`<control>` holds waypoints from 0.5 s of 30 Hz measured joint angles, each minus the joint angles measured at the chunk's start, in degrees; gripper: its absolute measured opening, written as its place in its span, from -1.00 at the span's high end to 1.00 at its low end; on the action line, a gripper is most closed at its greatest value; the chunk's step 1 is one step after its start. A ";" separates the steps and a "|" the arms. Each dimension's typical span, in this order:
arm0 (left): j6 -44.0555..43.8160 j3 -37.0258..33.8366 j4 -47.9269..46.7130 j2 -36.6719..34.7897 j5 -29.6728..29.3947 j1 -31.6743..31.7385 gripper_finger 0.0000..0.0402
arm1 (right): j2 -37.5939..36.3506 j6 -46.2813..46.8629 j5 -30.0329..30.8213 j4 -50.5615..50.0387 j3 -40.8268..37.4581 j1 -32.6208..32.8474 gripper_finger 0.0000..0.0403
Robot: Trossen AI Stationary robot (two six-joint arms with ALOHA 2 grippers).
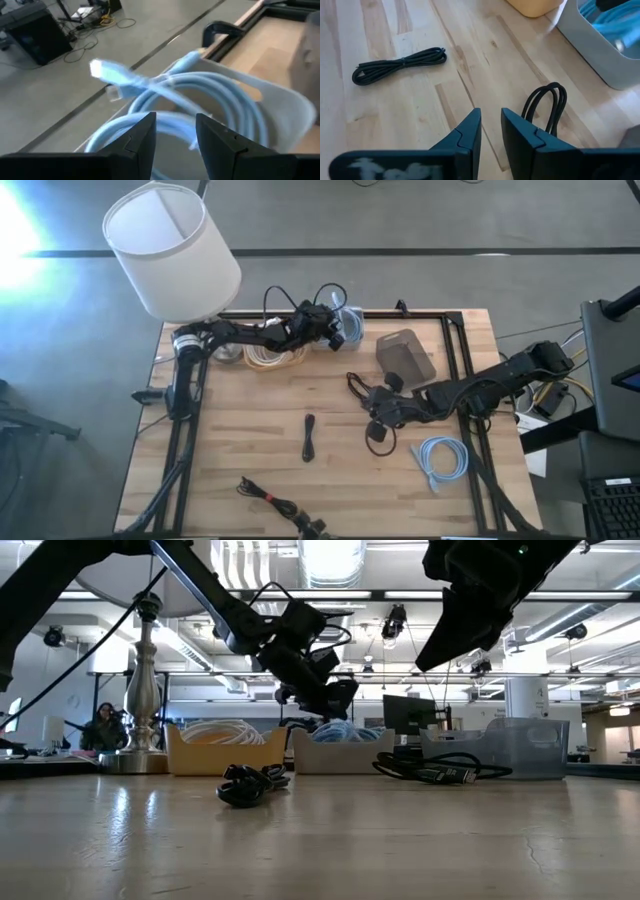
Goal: Pick & Place USB Port
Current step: Put the left blue display cable into the gray bin, then put the blue display cable into the gray bin
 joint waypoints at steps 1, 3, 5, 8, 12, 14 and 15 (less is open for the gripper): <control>-0.19 -0.04 -0.22 0.00 -0.02 0.09 0.29 | 0.00 -0.02 0.00 0.00 0.00 0.00 0.65; -0.40 -0.12 -0.75 0.00 -0.04 0.00 0.29 | 0.00 -0.41 0.02 -0.02 0.00 0.00 0.63; -0.20 -0.13 -0.70 -0.06 0.10 -0.49 0.29 | 0.00 -1.21 0.02 -0.04 0.00 0.00 0.62; 0.49 -0.07 -1.49 -0.51 0.26 -1.26 0.29 | 0.00 -1.13 0.02 -0.07 0.00 0.09 0.60; 1.78 0.17 -7.39 -3.99 2.13 -2.30 0.29 | 0.00 -1.03 0.00 -0.17 0.00 0.17 0.57; 1.87 0.20 -10.95 -7.24 4.06 -2.86 0.29 | 0.00 -0.99 -0.20 -0.31 0.00 0.45 0.56; 1.83 0.14 -13.14 -8.91 4.87 -3.14 0.29 | 0.00 -0.76 -0.80 -0.56 0.00 0.64 0.56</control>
